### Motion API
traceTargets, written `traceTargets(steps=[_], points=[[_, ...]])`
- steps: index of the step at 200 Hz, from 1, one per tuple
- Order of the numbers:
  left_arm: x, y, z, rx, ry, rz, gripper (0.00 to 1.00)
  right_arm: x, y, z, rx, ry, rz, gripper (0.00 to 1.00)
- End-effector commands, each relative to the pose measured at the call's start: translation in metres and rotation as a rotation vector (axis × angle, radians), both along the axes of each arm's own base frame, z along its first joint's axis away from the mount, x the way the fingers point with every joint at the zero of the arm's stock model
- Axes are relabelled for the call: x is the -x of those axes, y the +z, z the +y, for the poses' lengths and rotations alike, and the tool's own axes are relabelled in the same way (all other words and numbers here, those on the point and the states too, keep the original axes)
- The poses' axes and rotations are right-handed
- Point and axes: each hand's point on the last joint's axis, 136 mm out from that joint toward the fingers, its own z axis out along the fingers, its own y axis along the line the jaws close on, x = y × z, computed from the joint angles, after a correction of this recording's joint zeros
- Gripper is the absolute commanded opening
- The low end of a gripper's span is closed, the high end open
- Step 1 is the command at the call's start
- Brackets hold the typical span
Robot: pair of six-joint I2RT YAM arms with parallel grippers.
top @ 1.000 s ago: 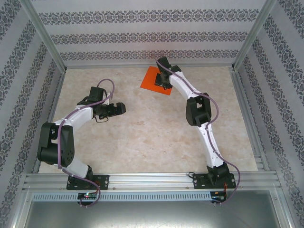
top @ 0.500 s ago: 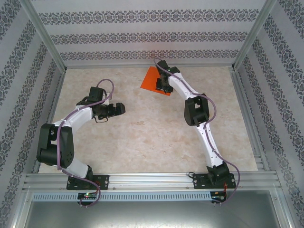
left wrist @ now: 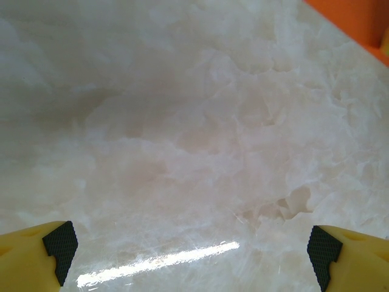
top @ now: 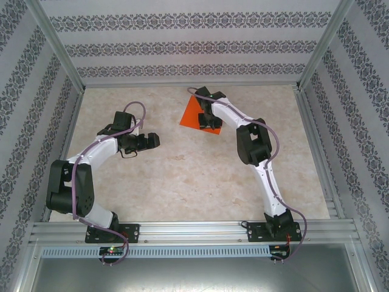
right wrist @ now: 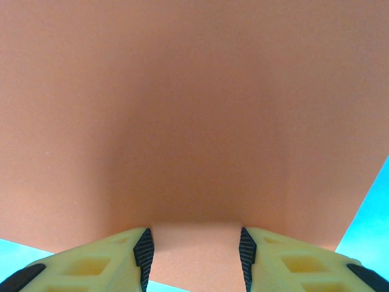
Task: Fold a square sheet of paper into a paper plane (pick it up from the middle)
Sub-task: Move the square sheet of paper to the center of the table.
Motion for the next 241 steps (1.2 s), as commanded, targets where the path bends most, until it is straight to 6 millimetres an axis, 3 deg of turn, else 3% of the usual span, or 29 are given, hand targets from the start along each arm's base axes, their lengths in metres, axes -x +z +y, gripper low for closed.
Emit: traceTargets(steps=[1,34,62,103,136,162,193,216,241], points=[[0.004,0.01,-0.001,-0.021,-0.023,-0.018,1.0,0.052,-0.023,-0.001,0.047,0.1,0.127,0.45],[0.005,0.016,-0.001,-0.022,-0.016,-0.032,1.0,0.092,-0.027,0.009,0.025,0.203,0.128,0.46],[0.008,0.02,-0.001,-0.015,-0.013,-0.033,1.0,0.138,-0.032,0.003,-0.014,0.237,0.144,0.46],[0.013,0.024,-0.007,0.03,-0.01,-0.039,1.0,0.198,-0.023,-0.001,-0.049,0.33,0.14,0.45],[0.02,0.025,-0.009,0.042,-0.007,-0.044,1.0,0.23,-0.011,-0.015,-0.061,0.342,0.11,0.45],[0.025,0.026,-0.01,0.058,-0.004,-0.052,1.0,0.23,0.019,-0.018,-0.061,0.315,0.007,0.47],[0.029,0.025,-0.01,0.065,-0.001,-0.058,1.0,0.212,0.059,-0.003,-0.135,0.145,-0.087,0.62],[0.03,0.025,-0.011,0.07,0.003,-0.063,1.0,0.201,0.063,0.008,-0.2,-0.038,-0.087,0.72],[0.029,0.026,-0.012,0.083,0.005,-0.064,1.0,0.182,0.058,0.018,-0.172,-0.116,-0.111,0.75]])
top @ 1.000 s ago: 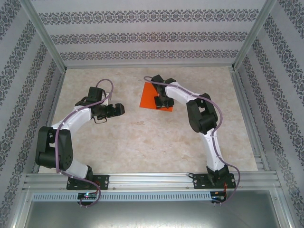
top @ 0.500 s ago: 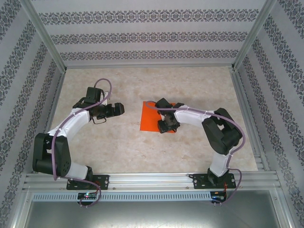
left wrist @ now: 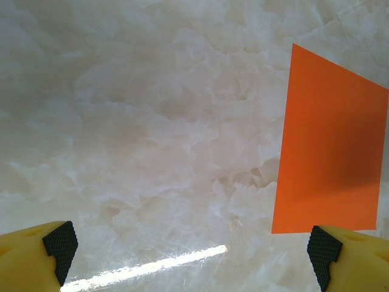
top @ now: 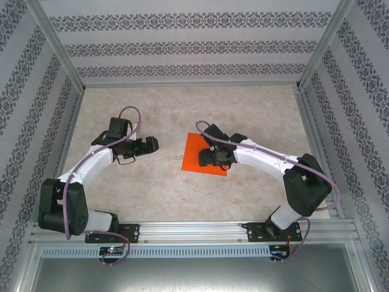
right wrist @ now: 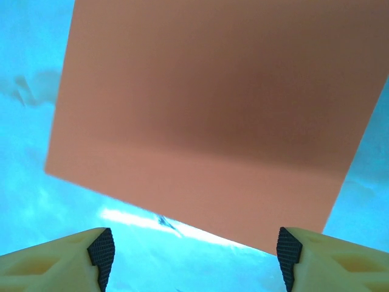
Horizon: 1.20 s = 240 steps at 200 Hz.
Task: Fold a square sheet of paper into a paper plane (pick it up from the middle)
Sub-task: Move the square sheet of paper to the center of the table, then fold the square sheet of paper in half at the center of the table.
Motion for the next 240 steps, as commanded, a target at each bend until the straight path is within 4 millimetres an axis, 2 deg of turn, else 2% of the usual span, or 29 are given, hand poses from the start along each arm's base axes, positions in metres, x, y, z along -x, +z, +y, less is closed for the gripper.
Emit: traceTargets(steps=[1,28,65,89,113,184,240], points=[[-0.001,0.006,-0.007,0.034,-0.003,-0.025,1.0,-0.015,-0.007,0.007,0.024,-0.159,0.003,0.75],[-0.002,0.008,-0.01,0.05,-0.005,-0.029,1.0,-0.033,-0.018,0.005,0.147,-0.172,0.011,0.8],[-0.002,0.011,-0.01,0.054,-0.008,-0.036,1.0,-0.054,-0.029,0.018,0.12,-0.19,0.016,0.8],[-0.003,0.011,-0.012,0.063,-0.014,-0.033,1.0,-0.061,-0.042,0.018,0.141,-0.202,0.041,0.8],[-0.004,0.009,-0.014,0.071,-0.018,-0.032,1.0,-0.068,-0.045,0.016,0.142,-0.217,0.042,0.78],[-0.007,0.004,-0.017,0.084,-0.027,-0.018,1.0,-0.069,-0.065,0.003,0.178,-0.238,0.088,0.78],[-0.006,0.005,-0.017,0.079,-0.032,-0.018,1.0,-0.068,-0.087,0.007,0.171,-0.223,0.127,0.74]])
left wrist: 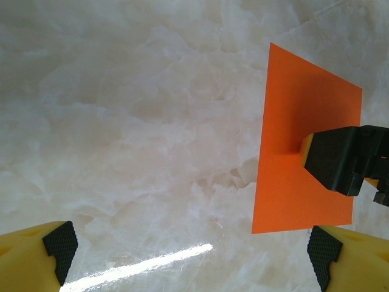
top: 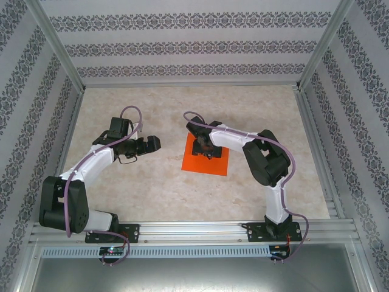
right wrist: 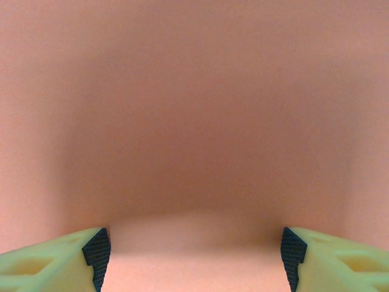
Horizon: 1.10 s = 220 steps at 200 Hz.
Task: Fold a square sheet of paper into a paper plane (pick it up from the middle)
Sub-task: Fold the square sheet of paper in half at the center of the table.
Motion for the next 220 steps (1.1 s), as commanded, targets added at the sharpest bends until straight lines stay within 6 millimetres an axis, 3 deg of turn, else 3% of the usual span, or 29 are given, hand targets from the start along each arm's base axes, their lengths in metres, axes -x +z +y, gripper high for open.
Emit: traceTargets(steps=[1,47,78,137,195,220], points=[[-0.002,0.003,-0.006,0.016,-0.013,-0.013,1.0,0.001,-0.021,-0.001,0.011,-0.007,0.039,0.73],[0.001,-0.001,-0.006,0.014,-0.014,0.002,1.0,0.013,-0.046,-0.002,0.013,0.002,0.084,0.66],[0.001,-0.001,-0.005,0.013,-0.012,0.002,1.0,0.015,-0.045,-0.004,0.04,0.019,0.08,0.63],[0.002,-0.002,-0.006,0.009,-0.017,0.005,1.0,-0.001,-0.015,0.004,0.039,0.052,-0.013,0.5],[0.003,-0.001,-0.007,0.008,-0.018,0.003,1.0,-0.013,0.016,0.019,0.002,0.081,-0.097,0.27],[0.004,0.001,-0.006,0.004,-0.016,-0.002,1.0,-0.017,0.034,0.029,-0.043,0.089,-0.133,0.23]])
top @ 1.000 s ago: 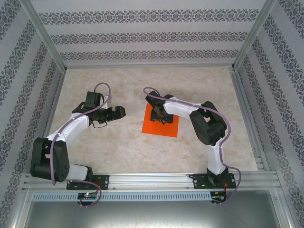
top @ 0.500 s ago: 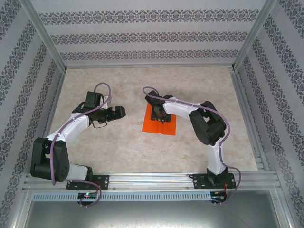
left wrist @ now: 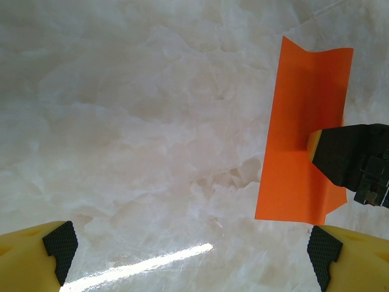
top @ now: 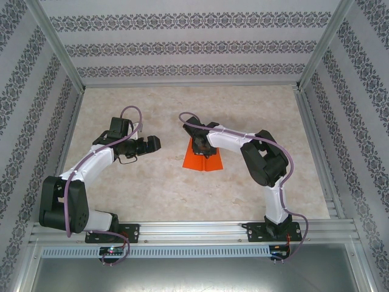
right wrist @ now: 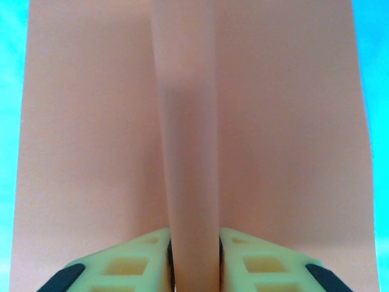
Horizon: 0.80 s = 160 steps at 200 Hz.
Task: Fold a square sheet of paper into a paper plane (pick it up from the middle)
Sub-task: Fold the square sheet of paper in half at the center of the table.
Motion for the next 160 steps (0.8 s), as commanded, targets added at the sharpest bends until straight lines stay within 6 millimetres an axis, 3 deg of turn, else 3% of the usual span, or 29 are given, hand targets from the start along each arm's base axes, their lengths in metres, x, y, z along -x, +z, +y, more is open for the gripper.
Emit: traceTargets(steps=[1,48,117,143,160], points=[[0.003,0.001,-0.006,0.004,-0.015,-0.003,1.0,-0.007,0.031,0.013,-0.048,0.019,-0.062,0.23],[0.006,0.017,0.0,-0.016,0.007,-0.031,1.0,-0.011,0.071,0.036,-0.194,0.043,-0.116,0.19],[0.013,0.061,0.007,-0.008,0.038,-0.106,1.0,-0.006,0.135,0.086,-0.656,0.11,-0.16,0.16],[0.014,0.075,0.002,0.03,0.033,-0.125,1.0,-0.002,0.141,0.099,-0.828,0.123,-0.124,0.16],[0.013,0.078,-0.002,0.066,0.027,-0.122,1.0,0.0,0.13,0.098,-0.89,0.115,-0.088,0.16]])
